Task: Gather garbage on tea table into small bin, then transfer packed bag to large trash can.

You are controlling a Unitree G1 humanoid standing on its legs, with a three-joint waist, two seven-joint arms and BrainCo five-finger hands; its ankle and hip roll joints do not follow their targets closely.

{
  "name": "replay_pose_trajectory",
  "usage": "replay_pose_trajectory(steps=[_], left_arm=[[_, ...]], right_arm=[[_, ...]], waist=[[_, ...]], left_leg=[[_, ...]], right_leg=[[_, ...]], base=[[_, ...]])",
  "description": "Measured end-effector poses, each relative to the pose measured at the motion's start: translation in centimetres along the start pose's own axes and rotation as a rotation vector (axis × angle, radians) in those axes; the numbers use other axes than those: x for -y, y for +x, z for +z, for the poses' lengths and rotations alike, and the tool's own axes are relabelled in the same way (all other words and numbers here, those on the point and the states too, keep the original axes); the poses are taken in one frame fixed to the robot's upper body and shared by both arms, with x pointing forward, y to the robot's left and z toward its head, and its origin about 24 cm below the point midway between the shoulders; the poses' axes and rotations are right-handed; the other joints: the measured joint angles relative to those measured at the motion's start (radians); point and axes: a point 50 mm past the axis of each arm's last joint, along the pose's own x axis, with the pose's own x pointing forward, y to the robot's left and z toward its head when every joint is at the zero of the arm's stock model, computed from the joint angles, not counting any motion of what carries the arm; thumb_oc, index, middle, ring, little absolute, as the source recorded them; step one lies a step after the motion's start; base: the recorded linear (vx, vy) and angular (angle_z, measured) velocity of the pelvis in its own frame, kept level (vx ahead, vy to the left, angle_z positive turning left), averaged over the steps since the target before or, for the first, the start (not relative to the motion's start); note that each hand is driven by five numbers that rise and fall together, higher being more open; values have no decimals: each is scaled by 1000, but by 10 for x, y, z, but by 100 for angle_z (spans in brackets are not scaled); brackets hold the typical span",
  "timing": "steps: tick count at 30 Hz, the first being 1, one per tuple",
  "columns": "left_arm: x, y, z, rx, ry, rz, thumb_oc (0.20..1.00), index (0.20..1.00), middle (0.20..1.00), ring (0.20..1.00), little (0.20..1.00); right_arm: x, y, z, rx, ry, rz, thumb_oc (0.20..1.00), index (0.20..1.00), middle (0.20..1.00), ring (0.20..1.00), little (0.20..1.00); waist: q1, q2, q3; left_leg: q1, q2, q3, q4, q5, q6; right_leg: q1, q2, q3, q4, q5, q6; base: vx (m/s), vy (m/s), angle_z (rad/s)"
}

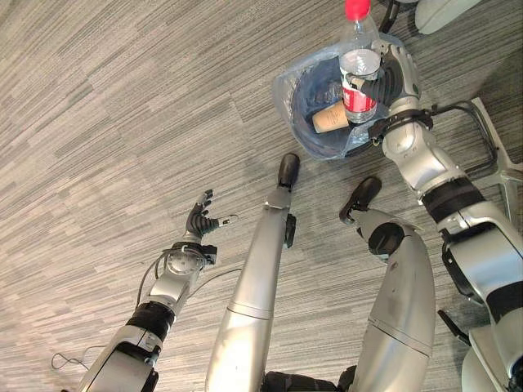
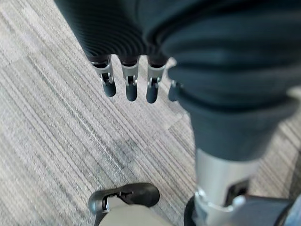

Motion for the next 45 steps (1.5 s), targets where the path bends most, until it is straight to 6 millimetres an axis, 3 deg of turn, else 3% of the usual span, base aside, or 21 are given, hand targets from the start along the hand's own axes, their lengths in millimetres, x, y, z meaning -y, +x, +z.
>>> replay_pose_trajectory(steps=[4, 7, 11, 13, 15, 18, 25, 29, 31, 32, 33, 36, 38, 42, 45], left_arm=[[5, 2, -1, -10, 15, -15, 1000, 1000, 1000, 1000, 1000], [5, -6, -16, -57, 16, -8, 1000, 1000, 1000, 1000, 1000], [7, -7, -18, -65, 0, 7, 1000, 1000, 1000, 1000, 1000], [11, -11, -25, -91, -5, 4, 1000, 1000, 1000, 1000, 1000], [15, -13, -28, -101, -11, -4, 1000, 1000, 1000, 1000, 1000], [14, -19, -37, -130, -4, -2, 1000, 1000, 1000, 1000, 1000], [10, -19, -40, -140, 6, 8, 1000, 1000, 1000, 1000, 1000], [8, -16, -36, -124, 10, 15, 1000, 1000, 1000, 1000, 1000], [4, -10, -26, -86, 16, 22, 1000, 1000, 1000, 1000, 1000], [2, -8, -23, -76, 23, 26, 1000, 1000, 1000, 1000, 1000], [0, -6, -19, -63, 24, 28, 1000, 1000, 1000, 1000, 1000], [0, -2, -13, -40, 27, 24, 1000, 1000, 1000, 1000, 1000], [3, -2, -13, -40, 32, 14, 1000, 1000, 1000, 1000, 1000], [4, -2, -11, -33, 30, 10, 1000, 1000, 1000, 1000, 1000], [10, 1, -7, -23, 11, 3, 1000, 1000, 1000, 1000, 1000]], right_arm=[[-21, -15, -34, -144, -38, 78, 1000, 1000, 1000, 1000, 1000], [-50, -48, -57, -202, -38, 174, 1000, 1000, 1000, 1000, 1000], [-64, -70, -54, -133, -64, 231, 1000, 1000, 1000, 1000, 1000], [-69, -75, -42, -6, -154, 264, 1000, 1000, 1000, 1000, 1000], [-71, -77, -41, 22, -203, 278, 1000, 1000, 1000, 1000, 1000], [-99, -94, -42, 126, -407, 452, 1000, 1000, 1000, 1000, 1000], [-123, -101, -35, 116, -448, 535, 1000, 1000, 1000, 1000, 1000], [-134, -108, -40, 98, -518, 602, 1000, 1000, 1000, 1000, 1000], [-137, -109, -42, 68, -542, 622, 1000, 1000, 1000, 1000, 1000], [-138, -109, -42, 60, -543, 627, 812, 812, 812, 812, 812], [-137, -107, -42, 56, -545, 626, 200, 200, 200, 200, 200], [-132, -99, -41, 28, -513, 595, 200, 200, 200, 200, 200], [-128, -95, -42, 15, -497, 581, 200, 200, 200, 200, 200], [-120, -85, -31, 62, -465, 520, 200, 200, 200, 200, 200], [-101, -69, -21, 48, -333, 421, 200, 200, 200, 200, 200]], waist=[[0, 1, -6], [-7, -3, -166], [-32, -8, -222], [-50, -9, -227], [-51, -9, -227], [-48, -10, -227], [-41, -11, -226], [-19, -13, -221], [-10, -11, -190], [-6, -12, -187], [-2, -9, -177], [3, -4, -131], [3, -4, -131], [4, -4, -132], [6, -8, -135]], left_leg=[[53, -4, 16, 3, -3, 13], [2, -4, 15, -7, -12, 28], [1, 4, 15, -8, -22, 19], [11, 8, 15, -11, -22, 19], [18, 9, 15, -21, -21, 19], [34, 11, 13, -49, -15, 16], [18, 7, 10, -55, -9, 13], [-27, 4, 4, -37, -9, 5], [-48, -8, 0, -10, -16, -1], [-73, -12, -5, 3, -20, 2], [-88, -13, -5, 12, -20, 2], [-107, -19, -6, 34, -23, 1], [-107, -19, -6, 32, -23, 1], [-93, -15, -5, 24, -22, 1], [-20, -6, -3, -63, 17, 3]], right_leg=[[51, -13, 6, 4, -2, 5], [4, -6, 6, -17, -13, 22], [8, 7, 8, -34, -2, 40], [19, 15, 11, -45, 2, 47], [24, 22, 16, -51, 3, 49], [35, 25, 10, -68, 16, 63], [20, 22, 8, -67, 9, 65], [-24, 19, 6, -49, 6, 57], [-44, 2, 7, -10, -13, 52], [-68, 1, 7, 4, -19, 46], [-81, -1, 7, 14, -25, 38], [-102, -15, 9, 43, -31, 31], [-103, -14, 9, 41, -35, 22], [-90, -9, 9, 31, -23, 37], [-23, 12, 3, -55, 19, 37]], base=[[14, 2, 4], [-19, -15, -4], [-18, -15, -8], [-13, -24, -11], [-25, -50, 0], [-14, -54, 3], [1, -7, 2], [6, 0, 4], [8, 9, 15], [-2, 12, 13], [-1, 28, 9], [-12, 33, 7], [0, 0, 0], [-42, 16, -4], [-58, 39, -11]])
